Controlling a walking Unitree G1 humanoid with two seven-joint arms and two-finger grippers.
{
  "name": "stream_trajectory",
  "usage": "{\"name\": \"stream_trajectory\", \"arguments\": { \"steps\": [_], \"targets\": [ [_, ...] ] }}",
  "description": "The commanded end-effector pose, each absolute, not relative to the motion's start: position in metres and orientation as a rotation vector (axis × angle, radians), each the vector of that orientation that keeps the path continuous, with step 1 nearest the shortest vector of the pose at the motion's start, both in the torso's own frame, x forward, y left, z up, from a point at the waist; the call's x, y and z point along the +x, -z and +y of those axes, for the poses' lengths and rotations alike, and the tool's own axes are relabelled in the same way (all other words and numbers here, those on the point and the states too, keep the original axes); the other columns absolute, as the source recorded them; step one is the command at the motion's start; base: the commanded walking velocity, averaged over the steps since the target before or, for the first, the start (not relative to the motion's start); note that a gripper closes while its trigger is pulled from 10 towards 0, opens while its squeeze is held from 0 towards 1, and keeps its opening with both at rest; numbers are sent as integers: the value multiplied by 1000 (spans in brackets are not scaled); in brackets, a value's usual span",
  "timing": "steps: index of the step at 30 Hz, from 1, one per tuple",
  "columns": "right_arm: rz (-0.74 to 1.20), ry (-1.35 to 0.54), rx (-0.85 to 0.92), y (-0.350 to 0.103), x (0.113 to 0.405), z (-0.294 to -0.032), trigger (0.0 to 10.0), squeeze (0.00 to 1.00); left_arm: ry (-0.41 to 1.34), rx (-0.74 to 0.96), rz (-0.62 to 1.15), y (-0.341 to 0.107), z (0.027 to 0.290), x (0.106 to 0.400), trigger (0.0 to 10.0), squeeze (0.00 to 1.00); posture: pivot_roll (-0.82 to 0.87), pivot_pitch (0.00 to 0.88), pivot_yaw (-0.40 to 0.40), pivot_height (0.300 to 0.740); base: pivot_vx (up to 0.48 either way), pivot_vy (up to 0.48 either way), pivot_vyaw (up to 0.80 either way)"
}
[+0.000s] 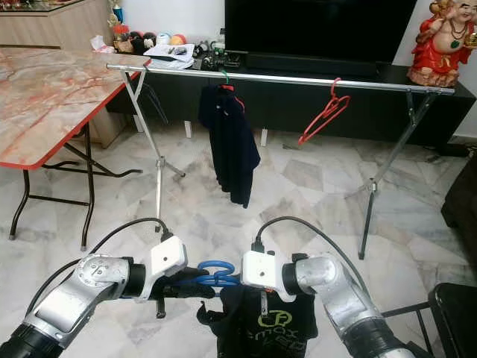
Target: Hang hanger
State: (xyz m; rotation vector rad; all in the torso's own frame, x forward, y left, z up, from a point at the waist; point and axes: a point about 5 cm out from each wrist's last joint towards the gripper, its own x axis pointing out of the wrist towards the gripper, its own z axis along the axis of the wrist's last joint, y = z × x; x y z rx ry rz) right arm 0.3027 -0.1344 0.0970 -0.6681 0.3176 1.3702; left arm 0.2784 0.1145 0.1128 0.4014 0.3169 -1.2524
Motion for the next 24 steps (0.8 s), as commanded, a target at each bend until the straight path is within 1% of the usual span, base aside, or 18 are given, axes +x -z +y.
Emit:
{"name": "stream_trajectory", "arguments": {
  "steps": [1, 24],
  "targets": [
    [250, -1357, -662, -108, 305, -131, 10000, 0, 1228, 403, 330, -113, 117, 282, 0, 0, 126, 52, -4, 740, 0, 0, 0],
    [272, -1338, -624, -102, 304, -136, 10000, 0, 1229, 398, 329, -111, 115, 281, 0, 0, 122, 41, -9, 740, 0, 0, 0]
  ]
}}
